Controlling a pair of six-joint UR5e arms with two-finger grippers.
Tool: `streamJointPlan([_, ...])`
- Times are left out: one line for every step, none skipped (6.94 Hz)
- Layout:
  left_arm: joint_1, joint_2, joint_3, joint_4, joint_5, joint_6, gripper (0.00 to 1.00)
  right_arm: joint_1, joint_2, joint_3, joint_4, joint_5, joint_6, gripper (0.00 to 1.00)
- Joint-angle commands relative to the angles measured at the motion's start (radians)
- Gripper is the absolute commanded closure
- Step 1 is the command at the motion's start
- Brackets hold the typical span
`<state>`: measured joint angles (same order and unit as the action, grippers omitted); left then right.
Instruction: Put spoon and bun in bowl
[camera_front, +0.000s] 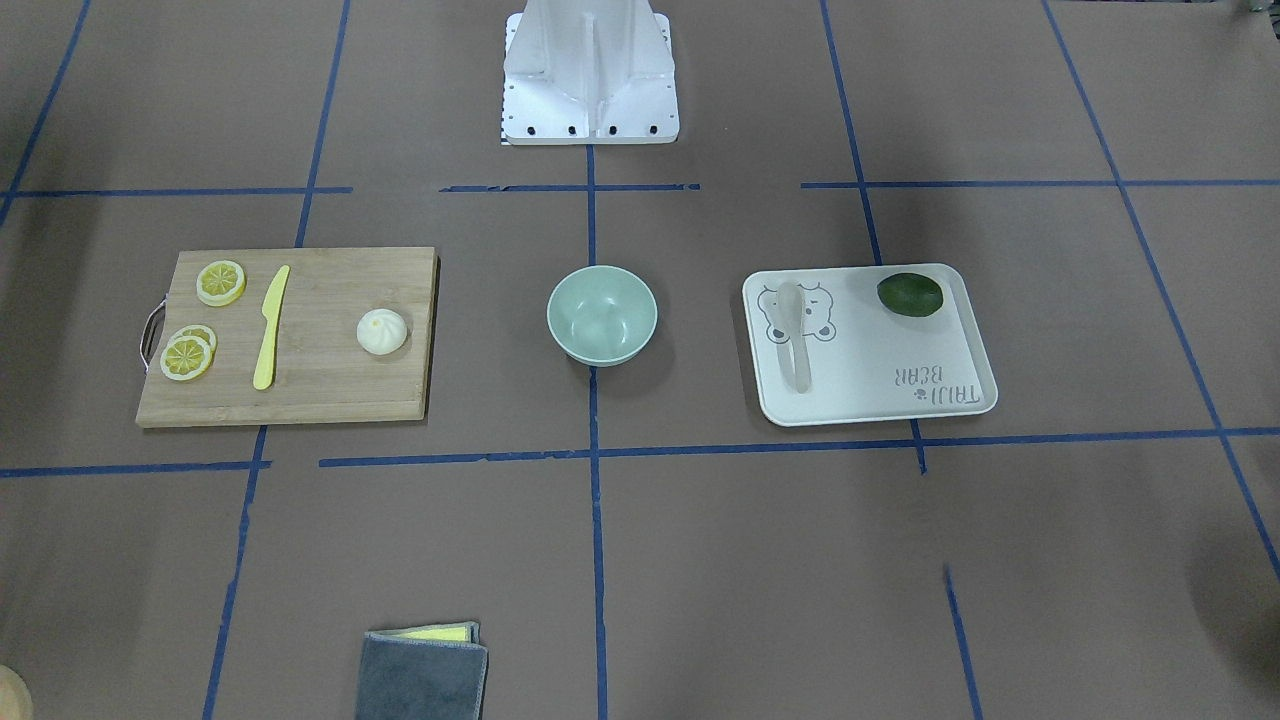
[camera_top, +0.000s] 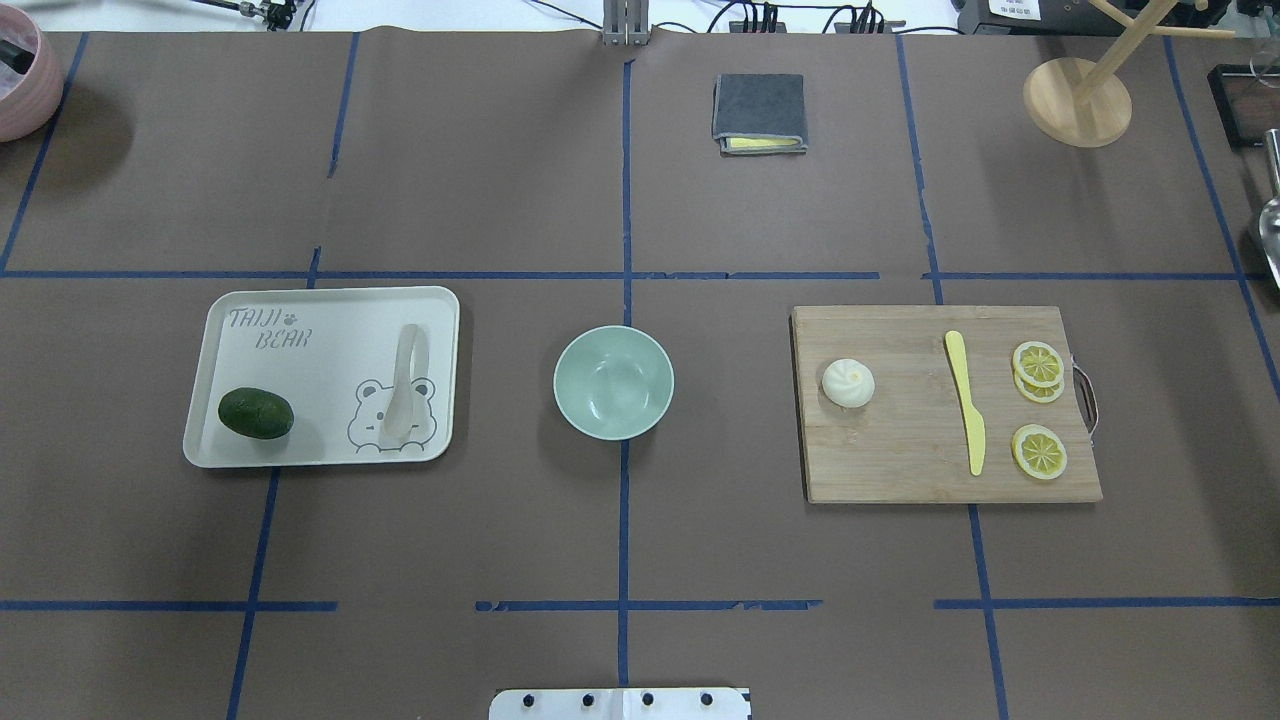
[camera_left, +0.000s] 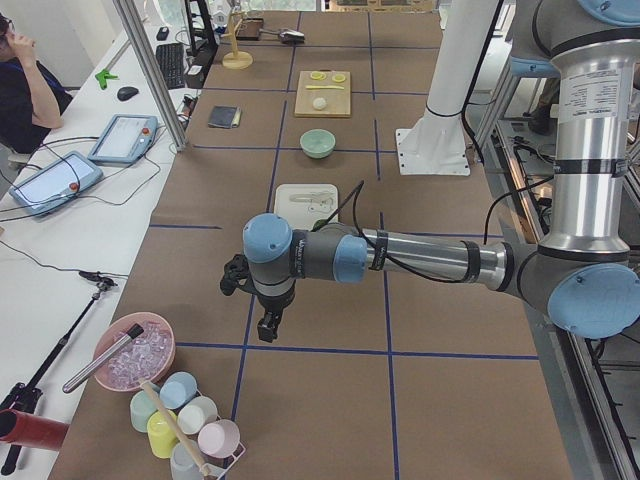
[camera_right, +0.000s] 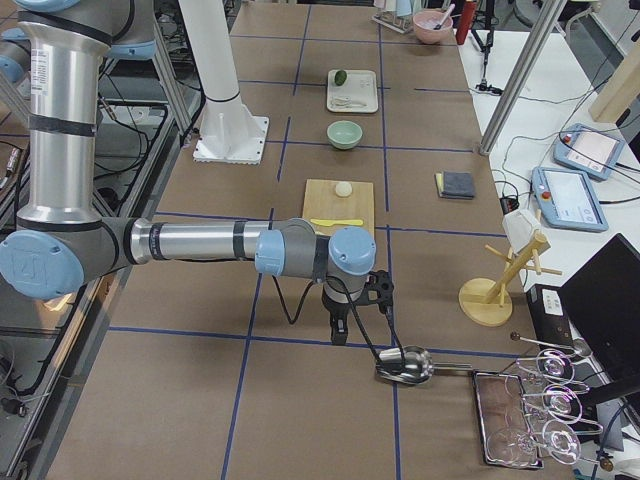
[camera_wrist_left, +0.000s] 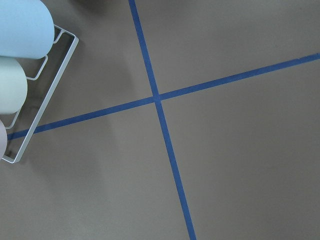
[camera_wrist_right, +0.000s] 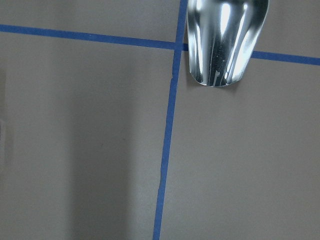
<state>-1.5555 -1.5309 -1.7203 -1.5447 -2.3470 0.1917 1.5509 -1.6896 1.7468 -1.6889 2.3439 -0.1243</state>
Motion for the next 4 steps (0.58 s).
streamJointPlan([0.000, -0.003, -0.008, 0.002, 0.000, -0.001, 0.00, 0.000, -0.001, 0.000, 0.000, 0.000, 0.000, 0.00])
streamJointPlan([0.000, -0.002, -0.027, 0.003, 0.002, -0.006, 0.00, 0.000, -0.001, 0.002, 0.000, 0.000, 0.000, 0.00])
streamJointPlan([0.000, -0.003, -0.028, 0.000, 0.002, -0.005, 0.00, 0.000, 0.007, 0.003, 0.002, -0.002, -0.008, 0.00])
streamJointPlan([0.000, -0.003, -0.031, -0.035, 0.003, -0.002, 0.00, 0.000, 0.007, 0.020, 0.068, -0.003, -0.009, 0.00])
